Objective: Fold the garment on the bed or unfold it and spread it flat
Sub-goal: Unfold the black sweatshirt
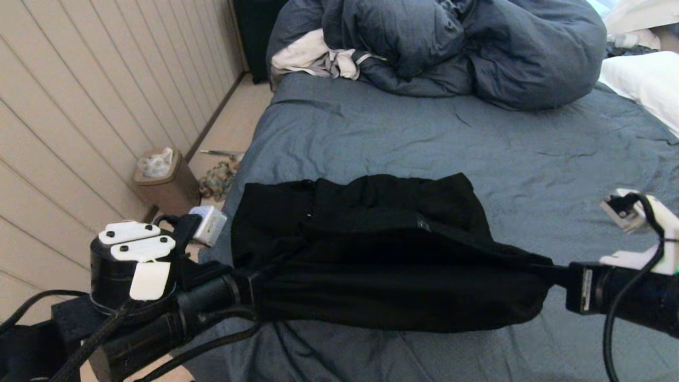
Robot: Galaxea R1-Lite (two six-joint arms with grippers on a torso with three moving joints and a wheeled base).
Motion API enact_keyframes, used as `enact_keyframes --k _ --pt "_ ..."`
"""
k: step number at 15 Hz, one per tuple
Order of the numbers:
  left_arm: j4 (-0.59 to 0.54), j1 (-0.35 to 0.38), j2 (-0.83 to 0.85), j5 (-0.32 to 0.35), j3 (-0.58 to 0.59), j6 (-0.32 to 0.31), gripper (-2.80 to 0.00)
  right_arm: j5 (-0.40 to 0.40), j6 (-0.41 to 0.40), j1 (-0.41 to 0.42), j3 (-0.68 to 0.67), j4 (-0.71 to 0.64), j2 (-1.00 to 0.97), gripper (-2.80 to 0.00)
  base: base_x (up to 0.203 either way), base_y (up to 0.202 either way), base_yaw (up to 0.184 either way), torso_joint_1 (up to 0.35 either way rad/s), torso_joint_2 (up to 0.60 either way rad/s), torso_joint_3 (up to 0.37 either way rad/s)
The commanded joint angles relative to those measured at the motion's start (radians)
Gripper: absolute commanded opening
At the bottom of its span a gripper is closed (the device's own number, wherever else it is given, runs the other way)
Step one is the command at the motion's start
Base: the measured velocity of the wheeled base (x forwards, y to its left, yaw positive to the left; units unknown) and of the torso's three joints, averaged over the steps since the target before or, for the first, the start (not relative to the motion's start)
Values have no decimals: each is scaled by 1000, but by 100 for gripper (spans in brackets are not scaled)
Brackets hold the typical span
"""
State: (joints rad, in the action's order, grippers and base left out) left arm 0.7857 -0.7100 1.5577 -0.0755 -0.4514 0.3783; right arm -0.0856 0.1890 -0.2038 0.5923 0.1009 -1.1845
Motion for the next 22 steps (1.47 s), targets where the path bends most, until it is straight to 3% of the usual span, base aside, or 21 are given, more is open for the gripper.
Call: enact_keyframes --k 1,2,5,10,12,14,19,20,22 --pt "28 -38 -15 -2 65 -4 -280 0 -14 -22 -71 1 34 -280 0 0 0 0 0 0" --pt "41 -57 -25 -8 92 -4 0 -2 -21 -23 -96 2 57 0 0 0 0 0 0 0" --pt "49 -115 -103 -4 188 -7 0 -5 -62 -29 -168 -1 151 0 0 0 0 0 0 0" --pt "35 -122 -249 -7 219 -5 0 -8 -66 -32 -167 -7 207 0 0 0 0 0 0 0" --pt "7 -122 -296 -14 220 -6 0 -47 -65 -36 -163 -10 270 0 0 0 0 0 0 0" --pt "-32 -121 -348 -18 201 -7 0 -69 -63 -26 -142 -21 296 0 0 0 0 0 0 0" --pt "-240 -111 -363 -9 15 0 0 -74 -55 -25 -42 -20 174 0 0 0 0 0 0 0" --pt "-251 -97 -303 -6 -28 1 0 -74 -47 -25 1 -20 119 -280 0 0 0 0 0 0" --pt "-261 -56 -161 17 -137 2 0 -75 -18 -29 102 -18 0 -280 0 0 0 0 0 0"
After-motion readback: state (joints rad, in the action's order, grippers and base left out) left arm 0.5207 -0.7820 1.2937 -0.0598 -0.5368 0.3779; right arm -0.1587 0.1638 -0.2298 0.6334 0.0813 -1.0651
